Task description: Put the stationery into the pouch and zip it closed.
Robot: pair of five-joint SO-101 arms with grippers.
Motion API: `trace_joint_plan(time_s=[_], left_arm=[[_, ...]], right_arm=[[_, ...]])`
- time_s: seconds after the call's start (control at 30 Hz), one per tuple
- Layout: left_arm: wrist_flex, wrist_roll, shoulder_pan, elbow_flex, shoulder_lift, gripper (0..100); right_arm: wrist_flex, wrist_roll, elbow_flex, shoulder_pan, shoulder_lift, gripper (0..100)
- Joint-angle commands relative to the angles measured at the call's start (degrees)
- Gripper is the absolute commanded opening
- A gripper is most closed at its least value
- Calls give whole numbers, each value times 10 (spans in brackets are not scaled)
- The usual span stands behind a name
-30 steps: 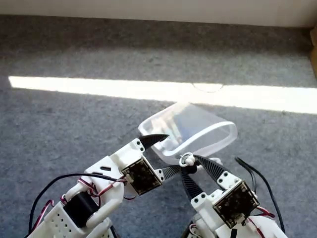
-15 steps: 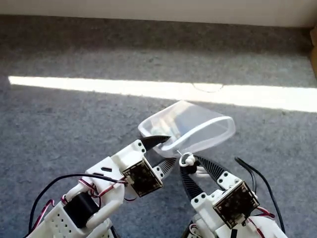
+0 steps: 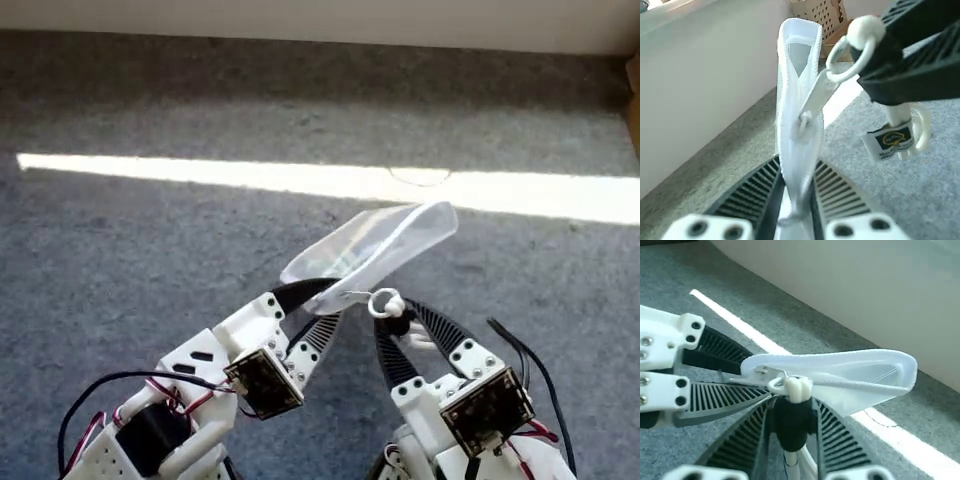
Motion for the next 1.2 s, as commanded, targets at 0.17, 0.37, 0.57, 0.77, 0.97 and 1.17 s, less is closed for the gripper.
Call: trace_joint_plan(time_s=[0.17, 0.37, 0.57, 0.77, 0.97, 1.17], left_arm=[[27, -4, 4, -9, -15, 6], [49, -4, 4, -10, -15, 6], [62, -5, -1, -12, -15, 6], [120, -6, -1, -49, -15, 6], [128, -6, -1, -53, -15, 6], [127, -6, -27, -53, -15, 6]], right_arm=[[-67, -2, 22, 45, -2, 5], [-73, -2, 25, 65, -2, 5], [-97, -2, 29, 113, -2, 5], [-118, -3, 44, 153, -2, 5], [-150, -27, 66, 192, -2, 5], [-150, -27, 65, 208, -2, 5]])
